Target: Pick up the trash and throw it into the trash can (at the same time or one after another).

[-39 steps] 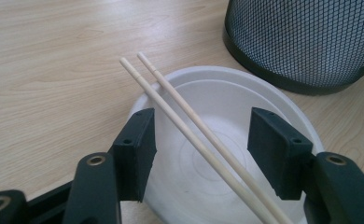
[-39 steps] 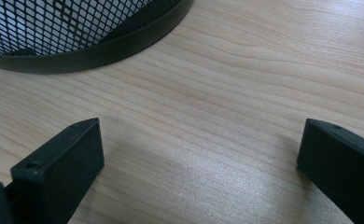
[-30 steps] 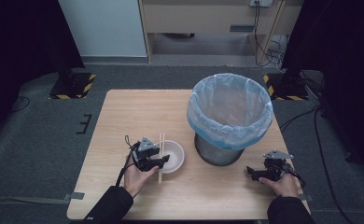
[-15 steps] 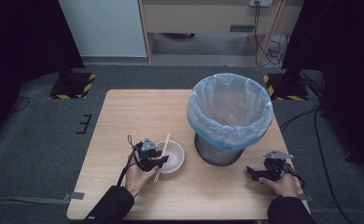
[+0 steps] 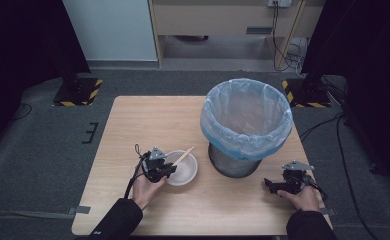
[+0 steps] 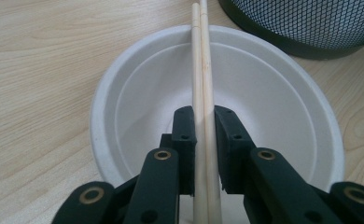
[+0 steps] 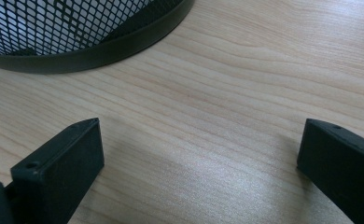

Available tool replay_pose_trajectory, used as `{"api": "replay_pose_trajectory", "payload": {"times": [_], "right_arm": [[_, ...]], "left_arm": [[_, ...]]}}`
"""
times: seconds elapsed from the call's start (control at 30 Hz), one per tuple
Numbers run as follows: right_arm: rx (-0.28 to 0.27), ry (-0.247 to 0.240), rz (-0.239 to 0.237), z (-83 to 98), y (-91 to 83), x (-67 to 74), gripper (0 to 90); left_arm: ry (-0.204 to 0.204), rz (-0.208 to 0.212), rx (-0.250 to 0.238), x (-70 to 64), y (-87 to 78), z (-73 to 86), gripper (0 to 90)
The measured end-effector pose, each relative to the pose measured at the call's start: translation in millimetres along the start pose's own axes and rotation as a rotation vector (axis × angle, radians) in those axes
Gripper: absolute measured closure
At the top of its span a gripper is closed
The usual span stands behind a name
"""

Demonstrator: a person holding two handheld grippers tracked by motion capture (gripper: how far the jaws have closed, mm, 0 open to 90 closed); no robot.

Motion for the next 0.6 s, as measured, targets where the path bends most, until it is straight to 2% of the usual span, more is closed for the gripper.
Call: {"api": "replay_pose_trajectory", "payload": {"times": [0.13, 0.33, 0.6], "right_arm": [[0.0, 0.0, 0.001, 0.0, 0.0, 0.0, 0.6], [0.0, -0.001, 0.001, 0.0, 0.0, -0.1, 0.6], [-0.001, -0.001, 0.001, 0.0, 0.0, -0.1, 0.7]], "left_arm": [[0.002, -0.004, 0.002, 0.7, -1.8, -1.5, 79.4], [-0.016, 0.003, -0.012, 3.4, -6.6, -3.4, 79.9], [-0.005, 0.007, 0.015, 2.1, -4.0, -2.1, 79.8]]}}
Point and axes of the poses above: each handheld gripper's, and its own axes: y roughly forward along the jaws, z roughly out of its underside, x roughly to its left, the point moved 1 cm from there along y, roughly forward along the jaws, and after that the axes turned 2 degrees about z, right-handed, at the moved point
